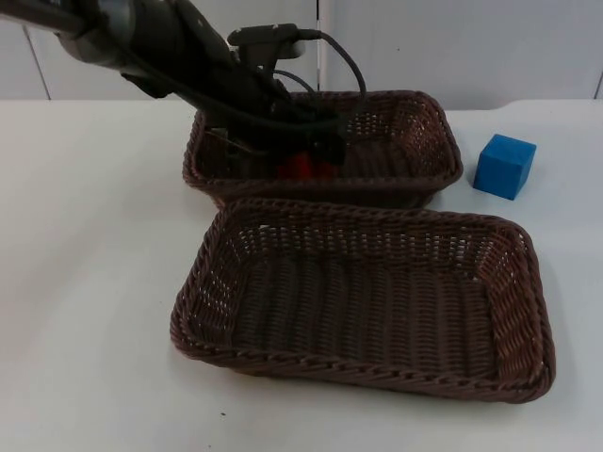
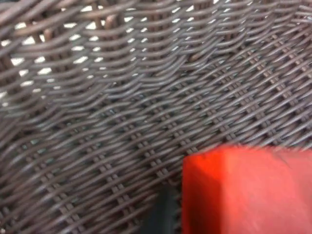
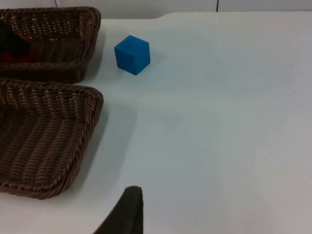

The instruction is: Pick up one cube with the left hand and place it into the upper basket. Pick up one cube with the right hand and place it into the lower basket.

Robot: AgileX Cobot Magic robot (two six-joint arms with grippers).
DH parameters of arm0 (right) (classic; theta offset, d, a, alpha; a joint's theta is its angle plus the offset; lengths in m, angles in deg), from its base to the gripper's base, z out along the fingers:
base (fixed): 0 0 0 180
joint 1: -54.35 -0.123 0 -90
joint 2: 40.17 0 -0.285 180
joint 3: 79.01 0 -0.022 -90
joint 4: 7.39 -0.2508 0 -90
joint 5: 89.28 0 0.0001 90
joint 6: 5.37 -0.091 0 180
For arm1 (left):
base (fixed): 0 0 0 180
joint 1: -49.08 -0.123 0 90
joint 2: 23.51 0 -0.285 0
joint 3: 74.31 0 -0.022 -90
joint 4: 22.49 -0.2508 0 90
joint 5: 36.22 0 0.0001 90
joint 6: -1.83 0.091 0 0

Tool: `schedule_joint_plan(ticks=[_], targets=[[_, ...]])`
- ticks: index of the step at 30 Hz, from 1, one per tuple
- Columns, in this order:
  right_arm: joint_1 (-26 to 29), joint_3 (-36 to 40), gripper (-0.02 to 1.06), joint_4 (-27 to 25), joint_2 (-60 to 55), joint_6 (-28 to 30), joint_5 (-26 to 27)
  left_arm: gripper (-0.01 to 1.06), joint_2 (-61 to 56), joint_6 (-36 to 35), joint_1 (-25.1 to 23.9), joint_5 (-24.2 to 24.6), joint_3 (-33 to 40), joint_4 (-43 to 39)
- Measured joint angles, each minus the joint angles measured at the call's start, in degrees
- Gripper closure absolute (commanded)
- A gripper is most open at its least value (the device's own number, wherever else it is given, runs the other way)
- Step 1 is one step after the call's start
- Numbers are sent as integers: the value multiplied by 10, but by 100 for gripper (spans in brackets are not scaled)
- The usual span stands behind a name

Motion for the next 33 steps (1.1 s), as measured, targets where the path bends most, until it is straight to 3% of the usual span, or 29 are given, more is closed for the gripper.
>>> schedule_joint_plan(ticks=[1,3,33], targets=[[0,0,-1,0,0,0,0,9,0,-1,0,4,0,3],[0,0,-1,0,0,0,0,8,-1,-1,0,10,0,5],[0,0,-1,0,0,1,0,8,-185,-16,0,100,-2,-19]])
